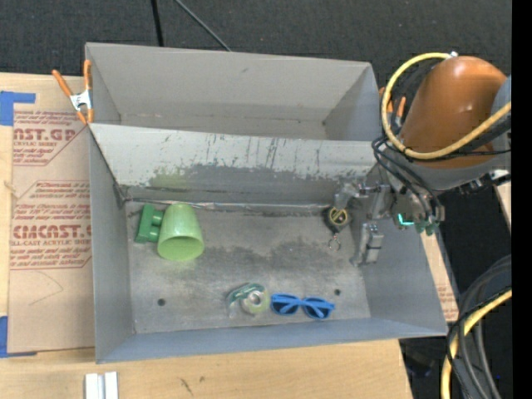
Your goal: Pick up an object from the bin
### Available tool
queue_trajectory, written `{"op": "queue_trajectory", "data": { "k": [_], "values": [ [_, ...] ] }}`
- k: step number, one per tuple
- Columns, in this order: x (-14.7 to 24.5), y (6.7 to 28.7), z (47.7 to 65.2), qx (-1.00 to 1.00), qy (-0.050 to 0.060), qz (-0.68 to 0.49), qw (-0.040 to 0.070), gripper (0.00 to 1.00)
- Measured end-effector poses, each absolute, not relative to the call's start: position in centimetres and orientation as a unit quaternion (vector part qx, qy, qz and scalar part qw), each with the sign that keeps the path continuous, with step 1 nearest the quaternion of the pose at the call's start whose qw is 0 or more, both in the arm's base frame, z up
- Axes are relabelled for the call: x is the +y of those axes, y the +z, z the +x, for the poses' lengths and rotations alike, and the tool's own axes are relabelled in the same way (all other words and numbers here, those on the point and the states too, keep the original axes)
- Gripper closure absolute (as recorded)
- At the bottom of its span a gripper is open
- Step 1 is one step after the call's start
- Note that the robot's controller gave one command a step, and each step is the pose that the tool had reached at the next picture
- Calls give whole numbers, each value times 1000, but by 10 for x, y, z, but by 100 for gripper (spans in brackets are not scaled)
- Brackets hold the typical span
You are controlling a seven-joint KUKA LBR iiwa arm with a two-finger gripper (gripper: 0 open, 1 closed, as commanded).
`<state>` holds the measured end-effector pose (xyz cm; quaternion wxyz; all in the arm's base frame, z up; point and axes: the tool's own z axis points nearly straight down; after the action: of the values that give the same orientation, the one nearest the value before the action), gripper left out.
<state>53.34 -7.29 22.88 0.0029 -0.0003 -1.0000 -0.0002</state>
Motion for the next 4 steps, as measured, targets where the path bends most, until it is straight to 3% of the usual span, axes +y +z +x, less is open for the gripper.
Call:
{"op": "queue_trajectory", "data": {
  "k": [1,2,3,4],
  "values": [
    [-30,108,484,-998,-1,70,5,0],
    [3,162,521,-998,-1,61,-4,0],
    [-25,69,486,-999,0,47,-1,0],
    [-24,72,486,-999,0,49,1,100]
  ]
}}
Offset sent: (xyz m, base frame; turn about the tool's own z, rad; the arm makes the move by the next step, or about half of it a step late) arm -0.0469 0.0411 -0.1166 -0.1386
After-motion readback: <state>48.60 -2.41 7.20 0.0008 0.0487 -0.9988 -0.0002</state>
